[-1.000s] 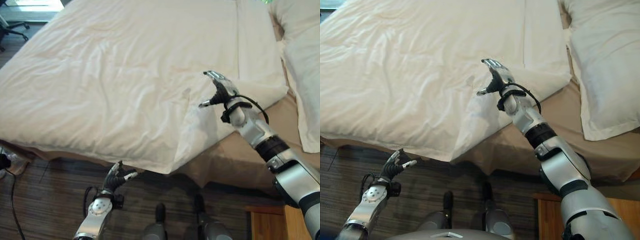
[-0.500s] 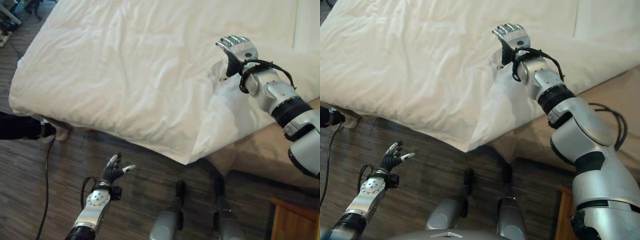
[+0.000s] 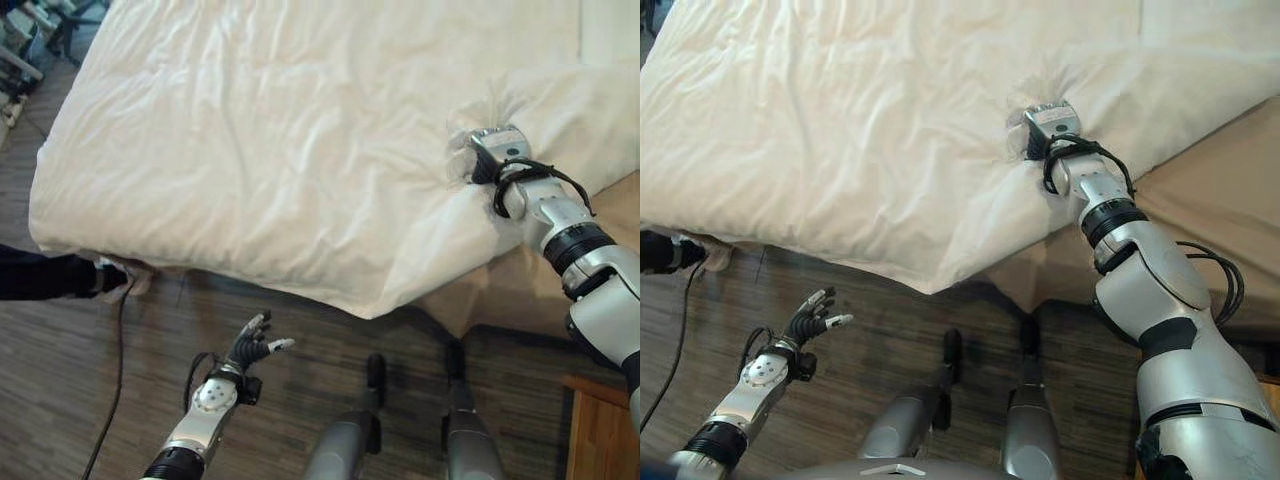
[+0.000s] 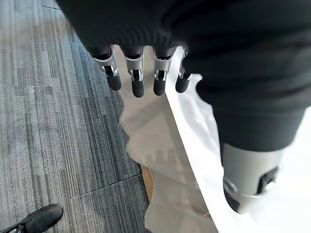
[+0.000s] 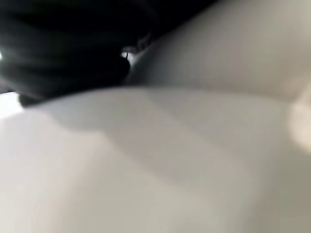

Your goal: Making the bed.

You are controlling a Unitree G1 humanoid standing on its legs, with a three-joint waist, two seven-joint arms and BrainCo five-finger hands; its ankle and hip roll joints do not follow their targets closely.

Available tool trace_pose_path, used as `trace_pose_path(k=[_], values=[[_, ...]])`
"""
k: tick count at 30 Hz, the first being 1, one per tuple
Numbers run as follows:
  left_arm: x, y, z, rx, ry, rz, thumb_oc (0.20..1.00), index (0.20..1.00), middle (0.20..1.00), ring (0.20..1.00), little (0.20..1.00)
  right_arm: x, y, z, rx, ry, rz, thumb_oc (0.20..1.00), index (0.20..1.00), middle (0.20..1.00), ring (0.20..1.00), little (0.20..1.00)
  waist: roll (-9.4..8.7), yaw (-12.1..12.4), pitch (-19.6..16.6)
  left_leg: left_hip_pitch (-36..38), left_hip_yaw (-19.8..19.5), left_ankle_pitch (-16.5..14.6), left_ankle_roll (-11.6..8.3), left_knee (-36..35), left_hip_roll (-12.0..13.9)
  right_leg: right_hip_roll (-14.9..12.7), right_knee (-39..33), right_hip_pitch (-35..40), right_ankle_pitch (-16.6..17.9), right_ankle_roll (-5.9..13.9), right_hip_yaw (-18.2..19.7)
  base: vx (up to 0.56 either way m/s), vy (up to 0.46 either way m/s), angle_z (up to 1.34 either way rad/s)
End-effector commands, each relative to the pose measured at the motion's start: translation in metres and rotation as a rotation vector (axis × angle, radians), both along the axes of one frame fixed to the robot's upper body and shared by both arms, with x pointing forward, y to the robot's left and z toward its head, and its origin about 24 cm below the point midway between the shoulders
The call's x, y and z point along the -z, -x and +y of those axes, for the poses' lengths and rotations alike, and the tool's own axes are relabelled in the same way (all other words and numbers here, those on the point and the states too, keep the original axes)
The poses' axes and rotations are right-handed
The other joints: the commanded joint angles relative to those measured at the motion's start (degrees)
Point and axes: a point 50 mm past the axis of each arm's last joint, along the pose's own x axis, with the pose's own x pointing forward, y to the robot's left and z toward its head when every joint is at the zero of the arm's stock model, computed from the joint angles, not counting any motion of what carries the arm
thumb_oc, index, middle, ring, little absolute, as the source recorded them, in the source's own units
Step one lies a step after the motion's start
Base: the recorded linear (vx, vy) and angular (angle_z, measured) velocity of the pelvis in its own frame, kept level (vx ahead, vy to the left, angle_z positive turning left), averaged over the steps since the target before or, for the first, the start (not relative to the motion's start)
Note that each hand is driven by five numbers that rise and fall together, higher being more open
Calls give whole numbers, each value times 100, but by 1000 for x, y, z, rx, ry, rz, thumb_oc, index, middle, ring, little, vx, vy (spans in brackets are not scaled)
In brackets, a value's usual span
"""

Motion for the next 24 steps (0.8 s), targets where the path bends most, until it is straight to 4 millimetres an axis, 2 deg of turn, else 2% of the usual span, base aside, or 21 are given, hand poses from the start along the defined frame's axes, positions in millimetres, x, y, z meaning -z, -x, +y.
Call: trace_pose_path(k=[1, 5, 7, 9, 10, 11, 12, 13, 14, 15, 17, 19, 20, 21, 22, 23, 24], values=[[10, 10, 10, -2, -59, 64, 1000, 1000, 1000, 1000, 1000, 19, 11, -24, 46, -33, 22, 200, 200, 200, 200, 200, -346, -291, -410, 217, 237, -340, 136, 36, -74, -251, 68, 313, -563, 124, 285, 70, 67, -18], [12, 18, 19, -44, -60, 85, 1000, 1000, 1000, 1000, 1000, 30, 24, -5, -88, -127, 19, 200, 200, 200, 200, 200, -587, -510, -526, 658, 343, -463, 175, 36, -14, -224, 68, 658, -563, 119, 344, 39, 21, -36], [17, 26, 22, -52, -66, 118, 1000, 1000, 1000, 1000, 1000, 51, 36, -4, -115, -185, 63, 200, 200, 200, 200, 200, -675, -579, -586, 836, 396, -520, 189, 36, 22, -198, 68, 801, -563, 127, 370, 33, 5, -20], [24, 37, 28, -76, -73, 167, 1000, 1000, 1000, 1000, 1000, 77, 50, -24, -60, -253, 114, 200, 200, 200, 200, 200, -766, -718, -689, 982, 491, -567, 197, 36, 66, -161, 68, 903, -544, 157, 393, 25, -5, -31], [24, 38, 28, -73, -76, 171, 1000, 1000, 1000, 1000, 1000, 78, 52, -25, -57, -256, 117, 200, 200, 200, 200, 200, -779, -696, -698, 997, 496, -573, 197, 36, 67, -160, 68, 916, -548, 158, 398, 26, -7, -26], [26, 41, 31, -83, -81, 185, 1000, 1000, 1000, 1000, 1000, 91, 58, -35, -17, -279, 148, 200, 200, 200, 200, 200, -795, -742, -725, 1037, 527, -581, 198, 36, 76, -144, 68, 947, -539, 166, 418, 11, 2, -19], [27, 42, 31, -81, -82, 187, 1000, 1000, 1000, 1000, 1000, 92, 59, -36, -15, -280, 150, 200, 200, 200, 200, 200, -802, -729, -729, 1046, 530, -584, 198, 36, 76, -143, 68, 954, -542, 167, 422, 20, 1, -21], [29, 47, 33, -86, -85, 205, 1000, 1000, 1000, 1000, 1000, 104, 66, -47, 24, -300, 176, 260, 260, 260, 260, 260, -826, -761, -762, 1086, 549, -598, 199, 36, 84, -138, 68, 990, -541, 172, 433, 36, -5, -29], [35, 56, 34, -91, -88, 239, 1000, 1000, 1000, 1000, 1000, 132, 83, -68, 127, -362, 244, 906, 906, 906, 906, 906, -838, -842, -812, 1164, 585, -633, 211, 36, 96, -135, 68, 1058, -544, 184, 449, 37, -5, -22], [35, 57, 35, -89, -91, 242, 1000, 1000, 1000, 1000, 1000, 133, 84, -69, 129, -364, 246, 1000, 1000, 1000, 1000, 1000, -849, -823, -818, 1177, 589, -638, 211, 36, 95, -135, 68, 1068, -549, 185, 453, 48, -16, -12], [43, 64, 35, -88, -98, 286, 1000, 1000, 1000, 1000, 1000, 171, 108, -94, 280, -432, 350, 1000, 1000, 1000, 1000, 1000, -831, -912, -865, 1287, 628, -680, 212, 36, 98, -136, 68, 1133, -554, 201, 491, 31, -20, -6], [45, 64, 36, -93, -102, 298, 1000, 1000, 1000, 1000, 1000, 195, 124, -111, 397, -471, 421, 1000, 1000, 1000, 1000, 1000, -808, -941, -854, 1325, 634, -692, 213, 36, 92, -143, 68, 1149, -560, 198, 517, -5, -21, -5], [46, 58, 32, -82, -104, 295, 1000, 1000, 1000, 1000, 1000, 230, 156, -132, 594, -540, 515, 1000, 1000, 1000, 1000, 1000, -732, -981, -837, 1342, 632, -695, 217, 36, 61, -159, 68, 1150, -565, 194, 524, 0, 0, 0], [46, 57, 32, -81, -104, 294, 1000, 1000, 1000, 1000, 1000, 230, 156, -132, 594, -541, 514, 1000, 1000, 1000, 1000, 1000, -733, -978, -831, 1347, 632, -698, 218, 36, 61, -159, 68, 1155, -568, 195, 523, 0, 0, 0], [50, 34, 8, -40, -104, 301, 1000, 1000, 1000, 1000, 1000, 243, 164, -131, 660, -562, 554, 1000, 1000, 1000, 1000, 1000, -703, -1094, -828, 1373, 675, -718, 211, 36, 60, -162, 68, 1150, -581, 202, 554, 65, 43, -2], [53, 23, 1, -53, -110, 311, 1000, 1000, 1000, 1000, 1000, 263, 199, -150, 844, -558, 621, 1000, 1000, 1000, 1000, 1000, -608, -1165, -855, 1398, 685, -736, 214, 36, 32, -180, 68, 1147, -590, 205, 596, 66, 43, 3], [53, 23, 1, -52, -109, 310, 1000, 1000, 1000, 1000, 1000, 262, 199, -150, 845, -559, 619, 1000, 1000, 1000, 1000, 1000, -604, -1158, -846, 1402, 686, -741, 214, 36, 33, -178, 68, 1151, -593, 205, 597, 72, 36, 4]])
